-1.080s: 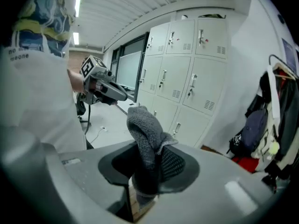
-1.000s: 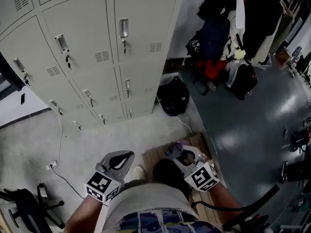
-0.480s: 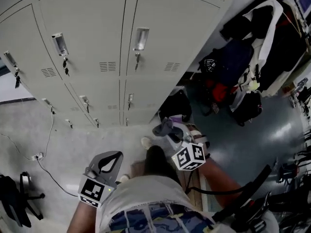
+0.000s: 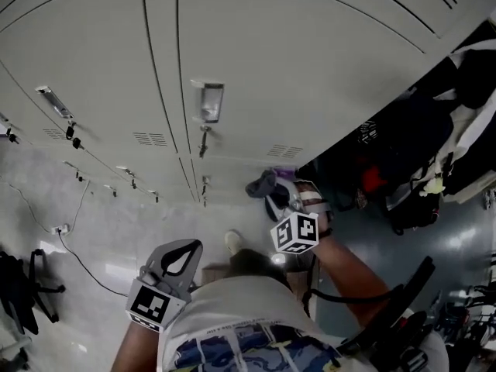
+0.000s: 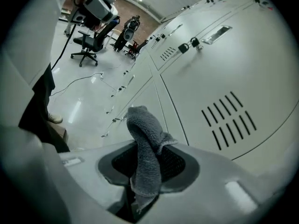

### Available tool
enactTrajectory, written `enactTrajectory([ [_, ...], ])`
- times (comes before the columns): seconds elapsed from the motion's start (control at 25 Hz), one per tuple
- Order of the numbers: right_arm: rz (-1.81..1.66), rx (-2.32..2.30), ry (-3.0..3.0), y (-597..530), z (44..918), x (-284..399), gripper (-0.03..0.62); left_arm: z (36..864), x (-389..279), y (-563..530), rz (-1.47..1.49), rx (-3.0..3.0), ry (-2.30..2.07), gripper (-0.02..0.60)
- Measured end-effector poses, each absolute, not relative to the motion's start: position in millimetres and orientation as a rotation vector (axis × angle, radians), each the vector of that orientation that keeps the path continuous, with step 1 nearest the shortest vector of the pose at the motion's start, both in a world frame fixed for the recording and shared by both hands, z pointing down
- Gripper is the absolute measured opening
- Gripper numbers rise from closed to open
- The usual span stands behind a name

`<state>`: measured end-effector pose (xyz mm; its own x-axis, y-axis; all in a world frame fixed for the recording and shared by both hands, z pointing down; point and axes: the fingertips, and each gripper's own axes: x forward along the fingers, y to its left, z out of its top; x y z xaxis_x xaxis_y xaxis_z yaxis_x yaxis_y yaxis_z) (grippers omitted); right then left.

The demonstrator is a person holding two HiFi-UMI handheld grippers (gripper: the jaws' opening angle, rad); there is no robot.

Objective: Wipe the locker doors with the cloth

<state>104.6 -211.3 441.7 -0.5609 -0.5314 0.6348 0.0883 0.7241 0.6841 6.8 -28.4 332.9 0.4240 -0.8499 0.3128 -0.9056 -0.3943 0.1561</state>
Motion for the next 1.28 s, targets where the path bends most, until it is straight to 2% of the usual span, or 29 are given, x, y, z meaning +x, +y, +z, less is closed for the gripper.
enactTrajectory([
  [0.36, -0.808, 0.286, -2.019, -228.5, 505.3, 97.3, 0.112, 339.4, 12.5, -31.4, 0.344, 2.356, -1.488, 0.003],
  [1.28, -0.55, 0.158, -1.888, -225.6, 736.9, 92.1, 0.11, 371.0, 7.2, -19.7, 0.381, 2.284, -1.412, 0.003],
])
